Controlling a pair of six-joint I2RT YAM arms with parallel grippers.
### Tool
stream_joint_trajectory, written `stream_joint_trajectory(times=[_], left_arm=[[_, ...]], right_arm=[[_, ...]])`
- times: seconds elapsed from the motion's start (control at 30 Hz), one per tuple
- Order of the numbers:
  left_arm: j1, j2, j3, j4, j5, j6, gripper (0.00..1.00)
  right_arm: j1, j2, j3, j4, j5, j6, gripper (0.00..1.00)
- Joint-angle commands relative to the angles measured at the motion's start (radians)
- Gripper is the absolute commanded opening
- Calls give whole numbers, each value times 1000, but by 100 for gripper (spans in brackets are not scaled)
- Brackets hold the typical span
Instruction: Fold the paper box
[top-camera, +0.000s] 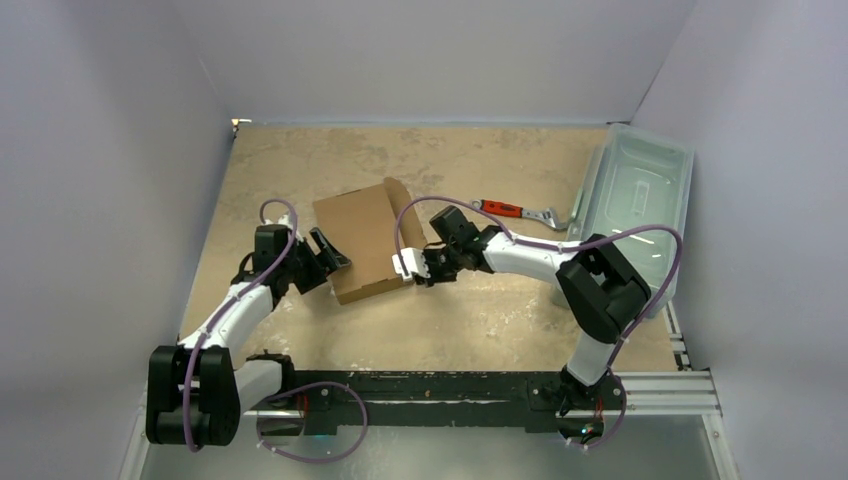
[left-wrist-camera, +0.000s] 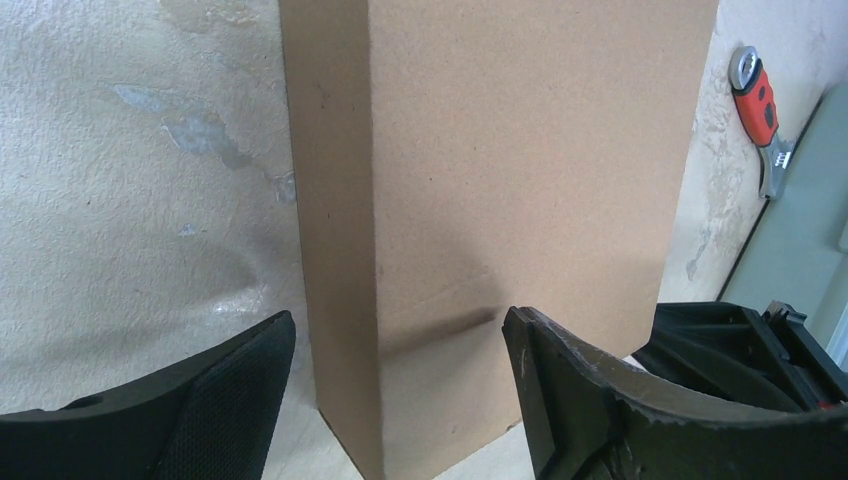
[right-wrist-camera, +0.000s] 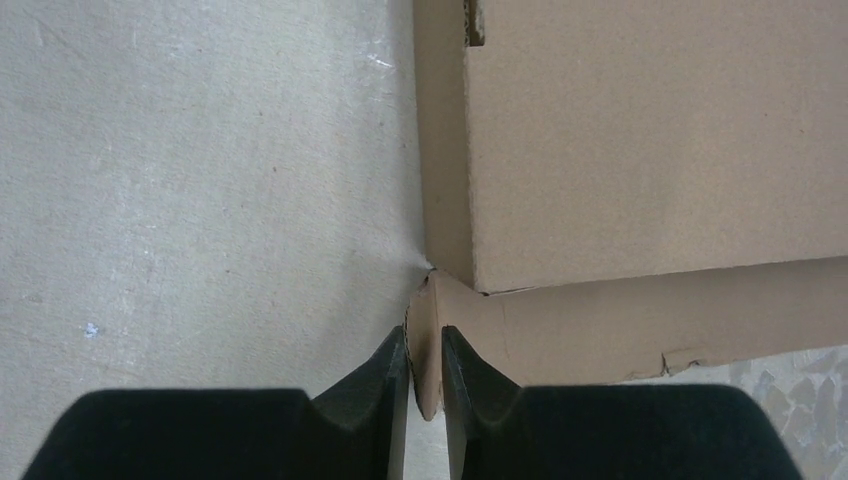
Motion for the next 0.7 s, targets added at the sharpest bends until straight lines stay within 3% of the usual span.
stream_joint_trajectory(times=[0.0, 0.5, 0.67], left_arm=[[8, 0, -6, 37, -3, 31, 77], [8, 27, -8, 62, 19, 27, 73], [8, 32, -8, 68, 26, 26, 73]], right_arm=[[-26, 5, 45, 11, -24, 45, 21], [-50, 13, 69, -42, -82, 30, 14], [-50, 12, 70, -51, -89, 25, 2]])
